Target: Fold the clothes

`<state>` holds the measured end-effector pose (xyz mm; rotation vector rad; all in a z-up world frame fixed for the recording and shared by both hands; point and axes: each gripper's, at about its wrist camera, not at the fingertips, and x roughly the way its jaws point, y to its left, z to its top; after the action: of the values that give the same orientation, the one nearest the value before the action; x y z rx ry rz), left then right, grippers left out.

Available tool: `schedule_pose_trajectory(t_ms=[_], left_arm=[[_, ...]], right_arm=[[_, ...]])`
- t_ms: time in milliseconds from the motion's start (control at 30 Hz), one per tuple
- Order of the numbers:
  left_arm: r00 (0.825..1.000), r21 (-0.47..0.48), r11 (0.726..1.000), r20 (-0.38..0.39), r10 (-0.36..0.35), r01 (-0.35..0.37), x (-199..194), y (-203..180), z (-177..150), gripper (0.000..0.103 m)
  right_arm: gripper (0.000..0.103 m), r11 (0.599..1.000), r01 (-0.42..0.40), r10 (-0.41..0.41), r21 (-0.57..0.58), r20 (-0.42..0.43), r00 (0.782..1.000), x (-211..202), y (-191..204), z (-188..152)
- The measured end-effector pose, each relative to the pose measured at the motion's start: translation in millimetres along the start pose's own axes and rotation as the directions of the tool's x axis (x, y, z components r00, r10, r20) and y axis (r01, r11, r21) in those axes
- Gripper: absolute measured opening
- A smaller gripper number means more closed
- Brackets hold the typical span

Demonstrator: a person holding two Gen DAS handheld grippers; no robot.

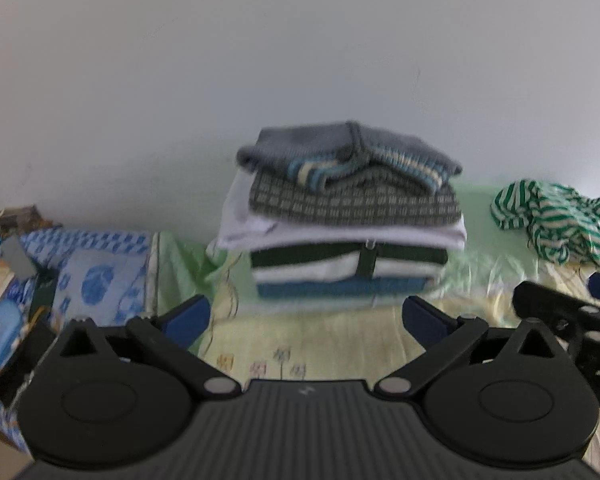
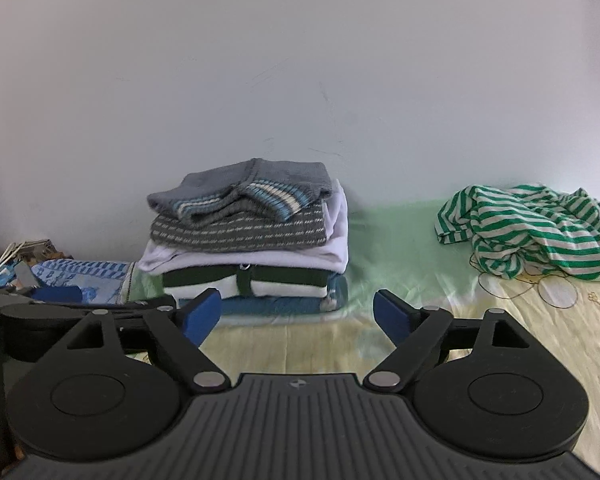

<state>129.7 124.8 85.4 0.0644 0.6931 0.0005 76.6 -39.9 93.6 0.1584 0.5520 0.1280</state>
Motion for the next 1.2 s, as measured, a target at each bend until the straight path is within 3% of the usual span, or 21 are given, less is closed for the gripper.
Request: schedule_pose_trajectory(t_ms=[133,433,767,1033,1200], left_arm=[[0.999,-0.008,1.000,-0.031,0.017,-0.018,-8.9,1.8,-19.4,0.102],[0.997,-0.027,0.998,-0.049,0.054,-0.056,-39.9,13.1,-49.6,0.102],[0.991,-0.009,0.996,-0.106,0.086,-0.087,-59.6,15.0,-78.0,0.102],[0.986,0.007,0.992,-0.116,0.122,-0.122,-80.7,8.7,-97.1,0.102],[0.976,0.013,0.983,-0.113,0.185,-0.185,-100.4,-1.0,-106.1,0.102]], right_arm=[[0.093,0.998,0.039,-0.038,-0.041,0.023,0.999,5.4,3.4,-19.7],[0.093,0.998,0.052,-0.051,0.019,-0.033,0.998,-19.6,6.1,-36.7],[0.092,0.991,0.136,-0.135,0.016,-0.048,0.990,-42.3,1.5,-61.2],[0.091,0.997,0.062,-0.066,-0.035,-0.127,0.990,-43.1,-1.9,-66.5],[0.091,0.998,0.002,-0.012,-0.064,-0.162,0.987,-61.3,-7.3,-65.9]])
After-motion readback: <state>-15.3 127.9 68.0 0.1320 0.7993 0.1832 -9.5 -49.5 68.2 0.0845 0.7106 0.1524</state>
